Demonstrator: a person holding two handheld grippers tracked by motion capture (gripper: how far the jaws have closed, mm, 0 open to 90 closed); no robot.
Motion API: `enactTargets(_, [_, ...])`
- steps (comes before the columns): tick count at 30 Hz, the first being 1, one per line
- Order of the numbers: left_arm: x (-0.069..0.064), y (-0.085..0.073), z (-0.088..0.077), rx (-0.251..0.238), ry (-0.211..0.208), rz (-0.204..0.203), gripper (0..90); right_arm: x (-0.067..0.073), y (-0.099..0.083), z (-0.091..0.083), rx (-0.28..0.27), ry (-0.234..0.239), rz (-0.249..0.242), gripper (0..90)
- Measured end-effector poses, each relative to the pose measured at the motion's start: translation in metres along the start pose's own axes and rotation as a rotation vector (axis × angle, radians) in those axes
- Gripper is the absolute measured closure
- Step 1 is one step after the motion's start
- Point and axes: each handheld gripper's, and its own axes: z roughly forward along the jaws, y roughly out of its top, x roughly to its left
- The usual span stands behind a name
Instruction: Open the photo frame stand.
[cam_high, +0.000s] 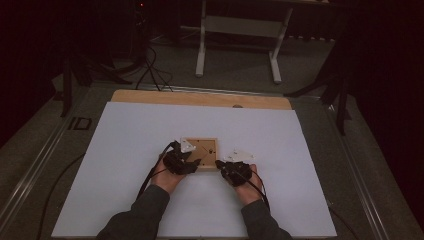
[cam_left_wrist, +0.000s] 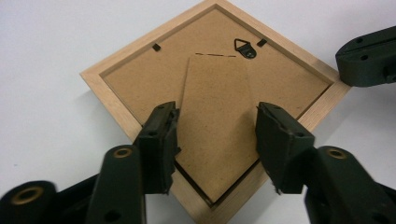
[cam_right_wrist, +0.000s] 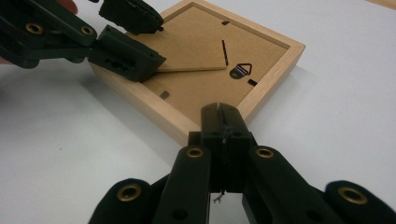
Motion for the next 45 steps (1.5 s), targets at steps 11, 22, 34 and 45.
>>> enactTargets(11, [-0.003,0.017,-0.011,-0.024,0.024,0.004,50.9,0.000,0.000,0.000,-0.002,0.000,-0.001,89.7])
enactTargets(22, [0.002,0.018,-0.021,-0.062,0.014,-0.052,52.2,0.000,0.000,0.000,-0.002,0.002,0.001,89.6])
enactTargets(34, [0.001,-0.005,-0.047,-0.107,-0.050,-0.013,68.4,0.000,-0.001,0.000,-0.005,0.000,0.005,89.6])
enactTargets(45, [0.006,-0.020,-0.042,-0.052,-0.040,-0.035,89.4,0.000,-0.001,0.000,-0.005,0.001,0.004,89.6])
